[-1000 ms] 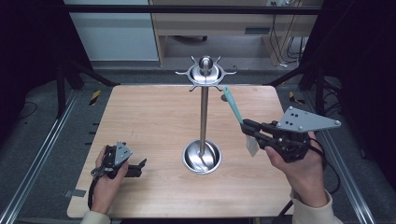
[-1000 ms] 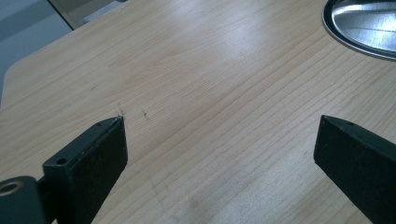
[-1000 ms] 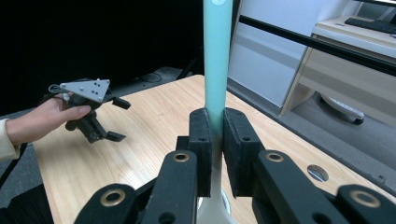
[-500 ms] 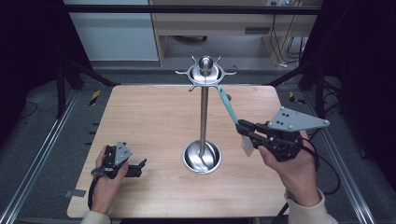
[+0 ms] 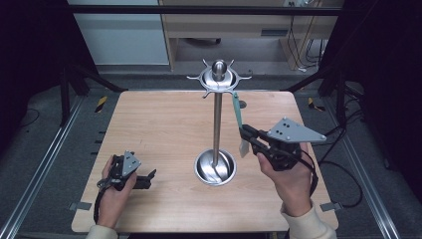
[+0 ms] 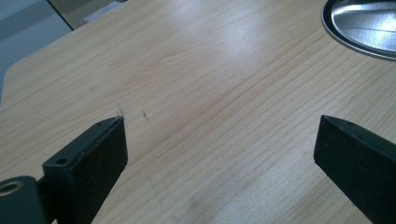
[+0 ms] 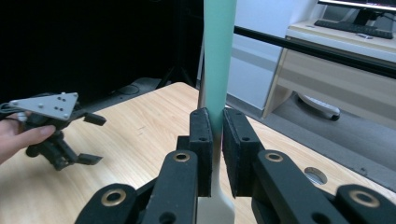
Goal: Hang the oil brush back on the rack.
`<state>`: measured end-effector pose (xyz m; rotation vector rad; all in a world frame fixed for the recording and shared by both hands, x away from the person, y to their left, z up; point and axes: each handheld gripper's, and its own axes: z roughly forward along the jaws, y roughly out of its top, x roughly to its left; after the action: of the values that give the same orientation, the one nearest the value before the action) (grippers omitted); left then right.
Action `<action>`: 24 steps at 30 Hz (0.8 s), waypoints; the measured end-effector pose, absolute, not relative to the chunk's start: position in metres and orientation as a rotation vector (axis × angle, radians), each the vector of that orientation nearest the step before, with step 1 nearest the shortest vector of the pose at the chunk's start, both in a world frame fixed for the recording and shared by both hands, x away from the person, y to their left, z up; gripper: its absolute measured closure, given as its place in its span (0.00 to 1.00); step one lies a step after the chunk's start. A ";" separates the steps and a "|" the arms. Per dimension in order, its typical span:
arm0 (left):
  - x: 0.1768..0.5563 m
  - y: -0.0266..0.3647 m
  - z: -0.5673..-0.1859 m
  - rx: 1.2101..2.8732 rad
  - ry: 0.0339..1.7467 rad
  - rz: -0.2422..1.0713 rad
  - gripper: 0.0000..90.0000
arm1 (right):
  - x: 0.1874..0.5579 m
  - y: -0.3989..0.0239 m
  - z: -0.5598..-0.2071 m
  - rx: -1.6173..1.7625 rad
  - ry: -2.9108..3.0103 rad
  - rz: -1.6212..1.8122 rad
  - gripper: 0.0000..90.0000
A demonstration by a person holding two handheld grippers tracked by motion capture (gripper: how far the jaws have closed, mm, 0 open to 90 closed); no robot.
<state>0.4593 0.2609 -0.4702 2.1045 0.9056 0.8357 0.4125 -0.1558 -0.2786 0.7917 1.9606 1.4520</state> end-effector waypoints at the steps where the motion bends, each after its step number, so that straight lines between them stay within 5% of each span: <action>1: 0.459 0.261 -0.470 2.105 0.906 0.836 0.03 | 0.413 -0.155 -0.280 0.791 1.956 1.461 1.00; 24: 0.459 0.261 -0.470 2.092 0.904 0.835 0.03 | 0.421 -0.180 -0.280 0.882 1.888 1.427 1.00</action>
<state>0.4591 0.2607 -0.4701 2.0915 0.9043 0.8355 0.4211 -0.1802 -0.2800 0.8816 1.8885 1.4270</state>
